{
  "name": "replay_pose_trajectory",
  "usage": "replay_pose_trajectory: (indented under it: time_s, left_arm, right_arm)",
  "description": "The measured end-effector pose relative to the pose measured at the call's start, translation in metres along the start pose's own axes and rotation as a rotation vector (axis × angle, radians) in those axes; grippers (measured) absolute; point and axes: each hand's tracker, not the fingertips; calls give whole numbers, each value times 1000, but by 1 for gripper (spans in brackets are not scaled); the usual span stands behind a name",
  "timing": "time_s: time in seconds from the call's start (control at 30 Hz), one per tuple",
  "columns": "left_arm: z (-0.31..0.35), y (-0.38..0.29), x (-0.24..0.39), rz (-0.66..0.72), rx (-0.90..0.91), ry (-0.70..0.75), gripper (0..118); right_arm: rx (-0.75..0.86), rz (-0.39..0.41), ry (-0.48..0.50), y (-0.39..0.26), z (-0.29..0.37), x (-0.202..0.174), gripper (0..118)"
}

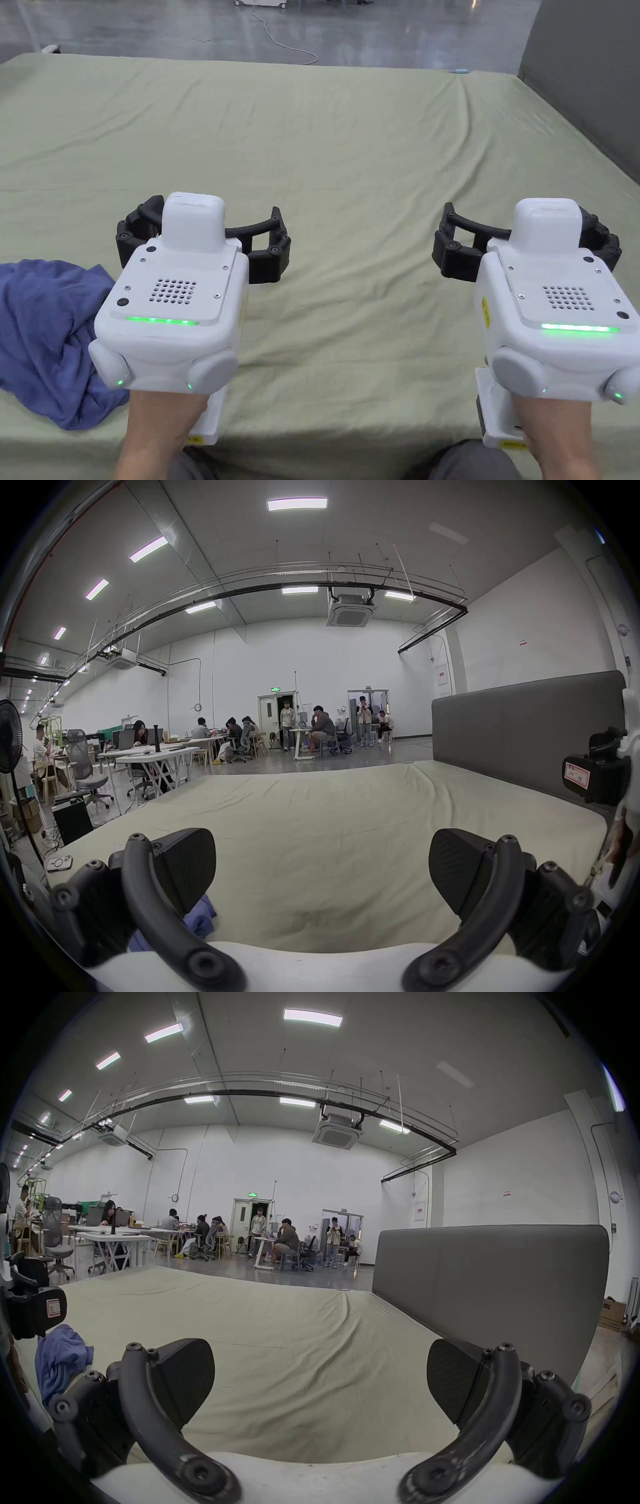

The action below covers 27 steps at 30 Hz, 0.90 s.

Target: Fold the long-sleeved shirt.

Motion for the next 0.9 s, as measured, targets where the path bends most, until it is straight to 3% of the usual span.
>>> replay_pose_trajectory:
  time_s: [0.9]
  left_arm:
    - [-1, 4, -1, 4, 13, -10, 118]
  right_arm:
    - [11, -3, -9, 4, 0, 4, 118]
